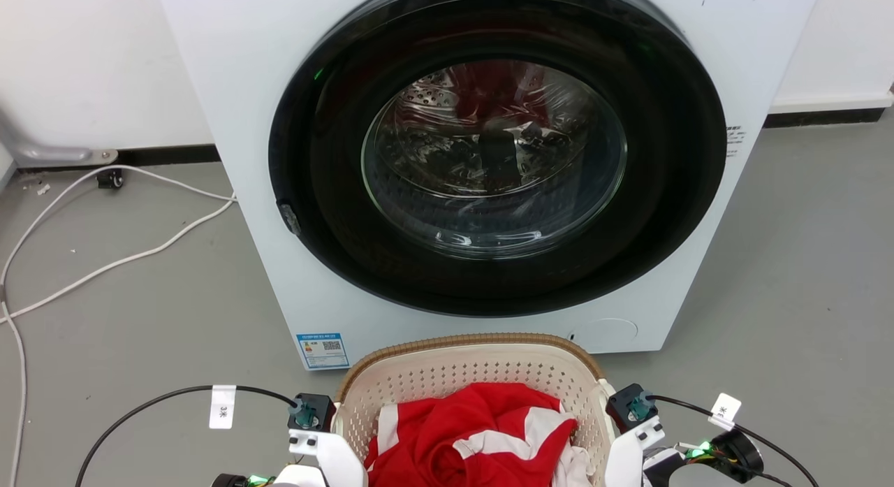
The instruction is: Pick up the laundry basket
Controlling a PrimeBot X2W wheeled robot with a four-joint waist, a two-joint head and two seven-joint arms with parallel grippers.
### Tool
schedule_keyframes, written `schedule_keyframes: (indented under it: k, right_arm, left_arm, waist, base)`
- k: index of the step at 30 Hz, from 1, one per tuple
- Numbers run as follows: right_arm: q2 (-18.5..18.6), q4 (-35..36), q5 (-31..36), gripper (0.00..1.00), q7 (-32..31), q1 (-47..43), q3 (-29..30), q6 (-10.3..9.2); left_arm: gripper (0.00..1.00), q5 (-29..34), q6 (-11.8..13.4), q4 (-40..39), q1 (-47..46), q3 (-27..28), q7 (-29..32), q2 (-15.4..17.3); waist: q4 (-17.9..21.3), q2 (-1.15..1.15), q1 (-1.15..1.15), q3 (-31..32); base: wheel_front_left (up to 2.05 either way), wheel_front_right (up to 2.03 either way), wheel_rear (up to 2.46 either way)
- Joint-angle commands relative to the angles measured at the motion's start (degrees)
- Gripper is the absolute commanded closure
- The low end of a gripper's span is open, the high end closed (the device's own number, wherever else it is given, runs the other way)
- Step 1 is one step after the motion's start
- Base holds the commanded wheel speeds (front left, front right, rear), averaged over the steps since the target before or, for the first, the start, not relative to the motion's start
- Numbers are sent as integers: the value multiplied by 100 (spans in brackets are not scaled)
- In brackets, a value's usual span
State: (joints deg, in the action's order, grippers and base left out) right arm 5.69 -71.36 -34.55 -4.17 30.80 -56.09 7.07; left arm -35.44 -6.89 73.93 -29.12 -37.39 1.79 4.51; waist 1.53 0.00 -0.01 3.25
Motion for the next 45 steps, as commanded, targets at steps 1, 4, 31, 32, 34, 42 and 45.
schedule_keyframes:
  k: [1, 4, 31, 32, 34, 42, 45]
  right_arm:
    - [-71, 70, -44, 100, -16, -81, -112, 76]
    - [-63, 64, -110, 100, -8, -84, -183, 76]
    - [-16, -47, -819, 100, 87, -16, -882, 76]
    - [-15, -52, -845, 100, 94, -11, -901, 76]
    - [-11, -62, -881, 100, 102, -1, -939, 76]
    - [3, -94, -1029, 100, 118, 39, -1078, 76]
    - [4, -101, -1080, 100, 132, 46, -1129, 76]
  left_arm:
    - [100, -15, -99, -69, 19, -45, -65, -90]
    - [100, -38, -100, -66, 22, -66, -55, -92]
    - [100, -290, -92, -50, 49, -289, -45, -55]
    - [100, -294, -92, -50, 48, -296, -48, -53]
    - [100, -312, -92, -49, 50, -312, -57, -51]
    - [100, -378, -91, -47, 42, -375, -70, -37]
    - [100, -400, -92, -46, 42, -396, -73, -32]
  waist:
    - [27, 0, 1, 44]
    - [40, 0, 1, 71]
    - [53, 0, 1, 162]
    - [52, 0, 1, 160]
    - [53, 0, 1, 156]
    - [56, 0, 1, 139]
    - [55, 0, 1, 133]
  base:
    - [0, 0, 0]
    - [0, 0, 0]
    - [0, 0, 0]
    - [0, 0, 0]
    - [0, 0, 0]
    - [0, 0, 0]
    - [0, 0, 0]
